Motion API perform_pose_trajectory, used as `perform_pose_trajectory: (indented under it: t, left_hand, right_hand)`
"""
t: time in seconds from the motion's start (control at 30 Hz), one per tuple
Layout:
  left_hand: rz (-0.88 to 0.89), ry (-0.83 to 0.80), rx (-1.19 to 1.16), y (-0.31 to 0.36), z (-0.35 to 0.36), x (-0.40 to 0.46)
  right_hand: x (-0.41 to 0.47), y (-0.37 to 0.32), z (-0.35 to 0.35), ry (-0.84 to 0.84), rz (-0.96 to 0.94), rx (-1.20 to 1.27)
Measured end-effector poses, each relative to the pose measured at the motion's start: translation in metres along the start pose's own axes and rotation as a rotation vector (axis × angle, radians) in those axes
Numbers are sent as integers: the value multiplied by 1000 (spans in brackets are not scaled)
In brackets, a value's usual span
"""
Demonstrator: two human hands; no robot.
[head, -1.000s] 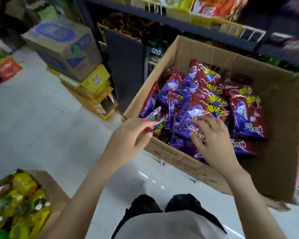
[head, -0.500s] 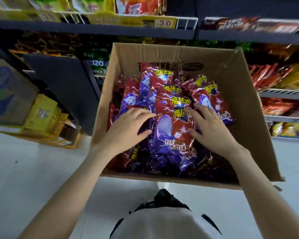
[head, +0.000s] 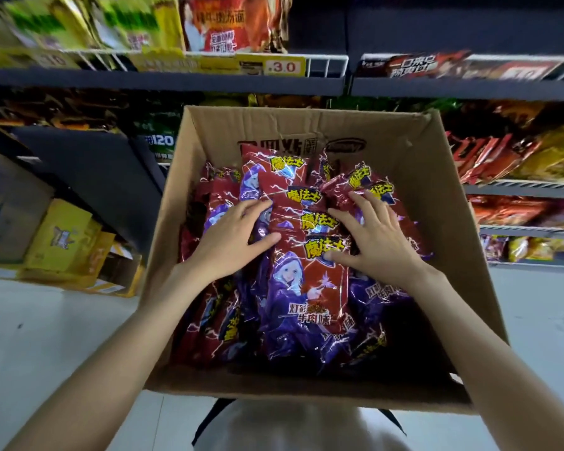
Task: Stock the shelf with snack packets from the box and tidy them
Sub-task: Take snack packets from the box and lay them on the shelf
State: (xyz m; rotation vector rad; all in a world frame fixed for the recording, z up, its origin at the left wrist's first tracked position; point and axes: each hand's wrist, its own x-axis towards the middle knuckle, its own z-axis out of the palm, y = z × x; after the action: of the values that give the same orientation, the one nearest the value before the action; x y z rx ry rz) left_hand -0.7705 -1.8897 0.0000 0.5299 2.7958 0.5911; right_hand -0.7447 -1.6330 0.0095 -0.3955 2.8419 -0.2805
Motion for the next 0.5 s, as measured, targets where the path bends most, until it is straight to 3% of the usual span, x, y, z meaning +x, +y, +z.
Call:
perform_pose_trajectory:
  t: [0.13,0.3,0.43,0.5]
  left_hand:
    - [-19,-3,-60,5,-1,25]
    - [-58,-35,96,13,1,43]
    - [-72,-83,-46,8,-3,49]
    - [-47,-34,-101,3,-8,48]
  right_hand:
    - [-3,-6,8,22,-45,-39]
    - [-9,-19,20,41,2,-27]
    - [-14,-21,15,92,5,42]
    - [-18,-20,10,59,41,172]
